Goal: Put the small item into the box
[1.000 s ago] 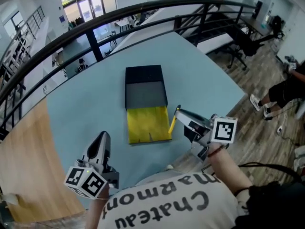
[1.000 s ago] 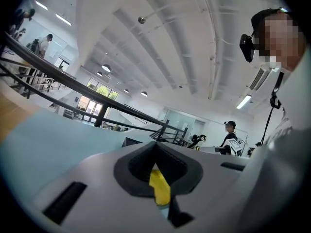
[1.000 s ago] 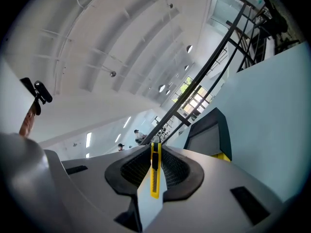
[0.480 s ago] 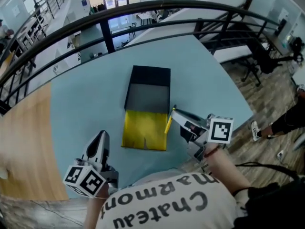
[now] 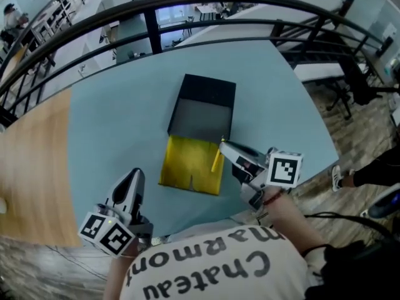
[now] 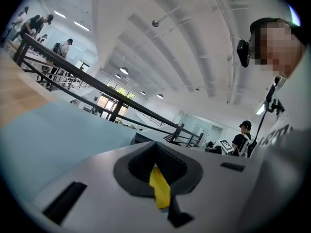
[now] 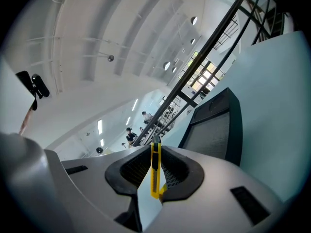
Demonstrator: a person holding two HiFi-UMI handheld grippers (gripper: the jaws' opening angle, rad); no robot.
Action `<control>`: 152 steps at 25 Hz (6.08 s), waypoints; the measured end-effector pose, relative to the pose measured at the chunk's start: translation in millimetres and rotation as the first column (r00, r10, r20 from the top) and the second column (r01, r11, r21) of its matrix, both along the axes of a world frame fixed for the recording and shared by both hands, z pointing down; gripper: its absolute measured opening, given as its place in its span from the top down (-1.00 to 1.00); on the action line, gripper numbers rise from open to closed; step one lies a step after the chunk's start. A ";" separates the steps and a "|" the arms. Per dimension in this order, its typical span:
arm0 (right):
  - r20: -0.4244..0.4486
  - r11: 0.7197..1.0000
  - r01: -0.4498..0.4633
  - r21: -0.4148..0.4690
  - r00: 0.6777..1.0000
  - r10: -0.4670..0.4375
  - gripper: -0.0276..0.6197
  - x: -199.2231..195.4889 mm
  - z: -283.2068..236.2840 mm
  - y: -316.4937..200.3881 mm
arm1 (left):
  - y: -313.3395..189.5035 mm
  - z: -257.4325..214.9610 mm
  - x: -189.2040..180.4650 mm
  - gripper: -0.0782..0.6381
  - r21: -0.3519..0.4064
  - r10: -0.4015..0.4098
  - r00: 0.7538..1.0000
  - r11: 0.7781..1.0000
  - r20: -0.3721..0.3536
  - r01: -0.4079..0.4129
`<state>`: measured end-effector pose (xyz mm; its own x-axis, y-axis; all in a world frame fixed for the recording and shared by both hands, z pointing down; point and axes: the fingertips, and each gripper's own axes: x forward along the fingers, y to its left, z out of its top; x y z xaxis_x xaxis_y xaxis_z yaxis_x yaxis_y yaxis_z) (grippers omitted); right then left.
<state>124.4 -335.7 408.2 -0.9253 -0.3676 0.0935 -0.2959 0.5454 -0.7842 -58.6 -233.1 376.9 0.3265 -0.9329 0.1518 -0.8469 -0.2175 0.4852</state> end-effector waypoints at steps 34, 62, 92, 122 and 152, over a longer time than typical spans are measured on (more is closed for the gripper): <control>-0.542 0.984 -0.168 -0.062 0.834 0.108 0.65 -75.8 134.5 -4.2 | -32.3 95.0 -52.9 0.78 -0.140 0.304 0.953 0.943 -0.018 -0.303; -0.797 0.968 -0.239 -0.078 0.598 0.084 0.68 -89.2 186.1 13.2 | -24.7 98.9 -101.5 0.78 -0.115 0.382 0.919 0.913 -0.097 -0.391; -0.842 0.970 -0.217 -0.109 0.538 0.026 0.68 -101.4 197.7 22.6 | 11.7 80.8 -134.9 0.78 -0.090 0.326 0.944 0.940 -0.046 -0.329; -0.903 0.989 -0.135 -0.053 0.429 0.010 0.68 -85.4 165.2 6.6 | 88.3 -24.8 -93.5 0.78 -0.039 -0.069 0.996 0.997 0.061 0.071; -0.740 0.967 -0.120 -0.227 0.667 -0.091 0.52 -105.4 169.3 10.9 | 363.5 -6.3 -9.4 0.78 -0.135 -0.595 0.783 0.774 0.182 0.619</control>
<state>18.9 -324.8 577.5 -0.5042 -0.2488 0.8270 -0.8394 0.3661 -0.4016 -68.0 130.4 370.6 -0.3310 -0.8829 0.3330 -0.8270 0.4414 0.3482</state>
